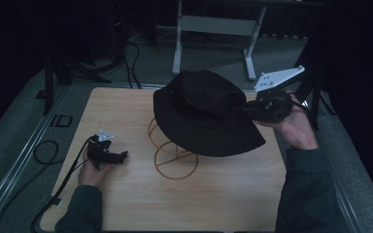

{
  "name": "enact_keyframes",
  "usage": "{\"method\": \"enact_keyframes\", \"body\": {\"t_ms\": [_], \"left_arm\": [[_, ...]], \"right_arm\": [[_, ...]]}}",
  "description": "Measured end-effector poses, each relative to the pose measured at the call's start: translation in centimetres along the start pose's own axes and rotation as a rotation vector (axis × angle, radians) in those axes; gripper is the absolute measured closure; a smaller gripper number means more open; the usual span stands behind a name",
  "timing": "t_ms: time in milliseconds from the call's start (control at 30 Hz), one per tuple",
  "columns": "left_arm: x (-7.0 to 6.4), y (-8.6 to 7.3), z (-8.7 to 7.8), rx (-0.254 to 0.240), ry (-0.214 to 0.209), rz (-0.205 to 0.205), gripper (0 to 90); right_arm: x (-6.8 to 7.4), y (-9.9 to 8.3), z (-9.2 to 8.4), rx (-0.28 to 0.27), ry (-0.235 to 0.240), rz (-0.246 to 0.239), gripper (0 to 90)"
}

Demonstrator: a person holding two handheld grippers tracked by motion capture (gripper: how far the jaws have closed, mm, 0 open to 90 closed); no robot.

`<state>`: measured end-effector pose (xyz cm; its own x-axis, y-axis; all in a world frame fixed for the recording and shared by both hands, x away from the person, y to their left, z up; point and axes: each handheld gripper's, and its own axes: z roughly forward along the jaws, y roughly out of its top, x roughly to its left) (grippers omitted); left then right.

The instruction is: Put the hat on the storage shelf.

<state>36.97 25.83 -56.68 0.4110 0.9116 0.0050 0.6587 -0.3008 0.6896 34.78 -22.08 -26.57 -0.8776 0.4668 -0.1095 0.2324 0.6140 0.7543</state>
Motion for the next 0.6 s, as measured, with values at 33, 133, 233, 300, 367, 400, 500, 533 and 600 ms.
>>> {"method": "enact_keyframes", "body": {"t_ms": [33, 133, 233, 300, 367, 400, 500, 533, 600], "left_arm": [[0.0, 0.0, 0.0, 0.001, 0.000, 0.001, 2.0], [0.0, 0.0, 0.0, 0.001, 0.000, 0.001, 2.0], [0.0, 0.0, 0.0, 0.000, 0.000, 0.001, 2.0], [0.0, 0.0, 0.0, 0.000, 0.000, 0.001, 2.0], [0.0, 0.0, 0.0, 0.000, 0.000, 0.001, 2.0], [0.0, 0.0, 0.0, 0.000, 0.000, 0.001, 2.0], [0.0, 0.0, 0.0, 0.000, 0.000, 0.000, 2.0], [0.0, 0.0, 0.0, 0.000, 0.000, 0.001, 2.0], [0.0, 0.0, 0.0, 0.000, 0.000, 0.001, 2.0]], "right_arm": [[0.1, 0.1, 0.2, 0.003, 0.002, 0.000, 88.3], [0.3, 0.3, 0.7, 0.013, 0.013, -0.008, 88.3], [0.6, 0.5, 1.5, 0.026, 0.026, -0.016, 88.2], [0.8, 0.7, 2.1, 0.036, 0.039, -0.024, 88.2], [1.0, 0.8, 2.8, 0.049, 0.053, -0.030, 88.2], [1.1, 0.8, 3.1, 0.057, 0.059, -0.035, 88.2], [1.4, 0.8, 4.1, 0.079, 0.067, -0.038, 88.0], [1.4, 0.8, 4.4, 0.085, 0.070, -0.036, 88.0], [1.5, 0.7, 4.9, 0.108, 0.070, -0.040, 87.9]]}}
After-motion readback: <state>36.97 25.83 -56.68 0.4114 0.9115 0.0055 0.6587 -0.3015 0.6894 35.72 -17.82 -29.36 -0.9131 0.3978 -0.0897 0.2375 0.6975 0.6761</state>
